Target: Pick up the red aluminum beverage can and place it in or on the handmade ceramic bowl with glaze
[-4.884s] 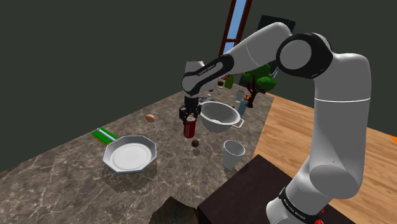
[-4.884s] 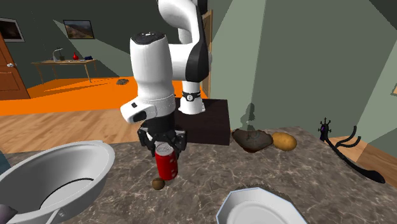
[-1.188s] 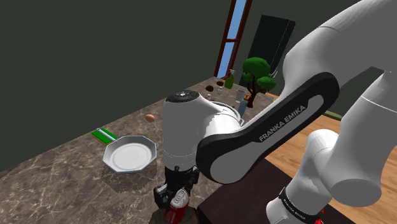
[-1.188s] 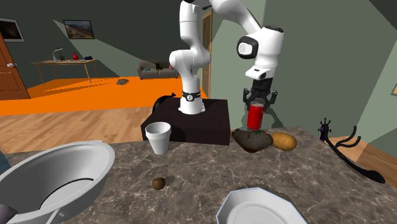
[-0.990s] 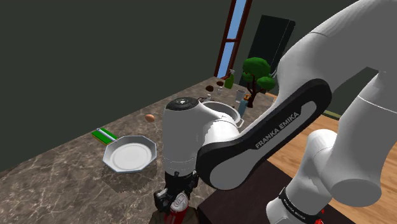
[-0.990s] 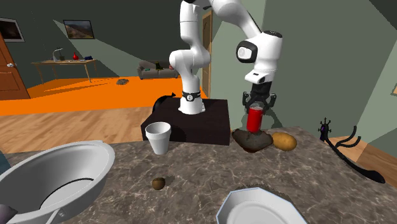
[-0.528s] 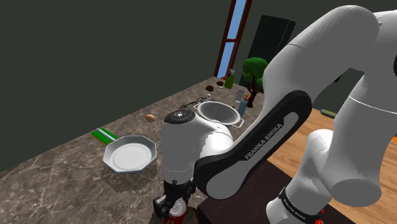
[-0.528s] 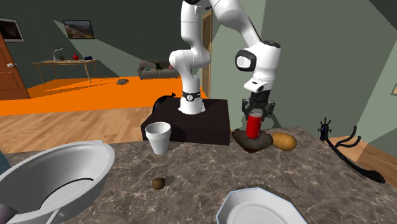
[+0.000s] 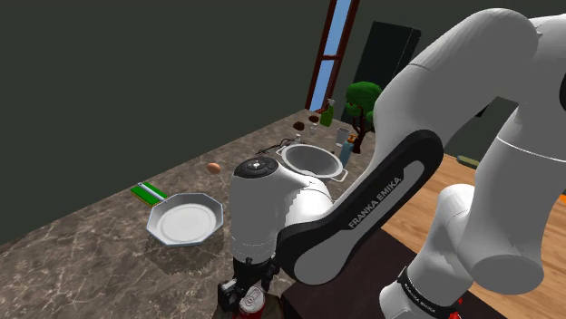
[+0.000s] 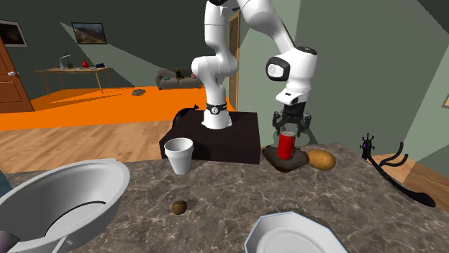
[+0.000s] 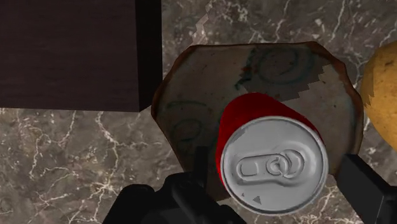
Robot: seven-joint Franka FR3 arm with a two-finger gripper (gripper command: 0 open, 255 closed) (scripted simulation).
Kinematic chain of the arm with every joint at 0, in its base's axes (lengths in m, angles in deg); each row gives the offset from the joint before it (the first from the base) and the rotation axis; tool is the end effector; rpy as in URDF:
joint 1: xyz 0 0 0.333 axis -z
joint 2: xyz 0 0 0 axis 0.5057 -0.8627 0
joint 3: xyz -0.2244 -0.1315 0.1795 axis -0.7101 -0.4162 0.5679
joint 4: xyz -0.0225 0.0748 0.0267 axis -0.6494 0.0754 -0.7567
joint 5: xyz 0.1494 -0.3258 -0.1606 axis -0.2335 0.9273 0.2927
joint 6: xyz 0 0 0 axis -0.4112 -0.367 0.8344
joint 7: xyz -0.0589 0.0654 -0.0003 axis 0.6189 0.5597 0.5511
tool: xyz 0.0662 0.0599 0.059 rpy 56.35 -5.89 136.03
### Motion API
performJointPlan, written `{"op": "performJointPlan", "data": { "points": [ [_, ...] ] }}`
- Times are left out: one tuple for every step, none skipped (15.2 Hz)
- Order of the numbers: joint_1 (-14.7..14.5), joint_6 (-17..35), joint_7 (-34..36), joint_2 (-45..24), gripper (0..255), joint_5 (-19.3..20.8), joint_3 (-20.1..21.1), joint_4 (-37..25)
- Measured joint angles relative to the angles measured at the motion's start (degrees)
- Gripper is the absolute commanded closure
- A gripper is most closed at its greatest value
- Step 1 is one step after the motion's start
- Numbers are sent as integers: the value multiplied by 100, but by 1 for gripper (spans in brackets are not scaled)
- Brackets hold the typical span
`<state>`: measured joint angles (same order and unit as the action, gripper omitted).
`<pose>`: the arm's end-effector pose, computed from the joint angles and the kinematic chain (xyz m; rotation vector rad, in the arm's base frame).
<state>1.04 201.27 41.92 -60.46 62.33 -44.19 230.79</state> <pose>0.2803 0.3614 0.2426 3.1194 -0.0278 -0.1806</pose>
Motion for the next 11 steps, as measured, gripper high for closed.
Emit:
{"op": "performJointPlan", "data": {
  "points": [
    [0,0,0,0,0,0,0,0],
    [0,0,0,1,0,0,0,-1],
    [0,0,0,1,0,0,0,-1],
    [0,0,0,1,0,0,0,-1],
    [0,0,0,1,0,0,0,-1],
    [11,-94,-35,85,0,-42,4,-17],
    [34,-259,-93,203,0,-90,-1,-74],
    [38,-414,-116,312,0,-135,5,-126],
    [51,-590,-174,474,0,-205,3,-148],
    [52,-706,-194,555,0,-237,3,-185],
    [50,-764,-200,596,0,-254,4,-204]
  ]
}}
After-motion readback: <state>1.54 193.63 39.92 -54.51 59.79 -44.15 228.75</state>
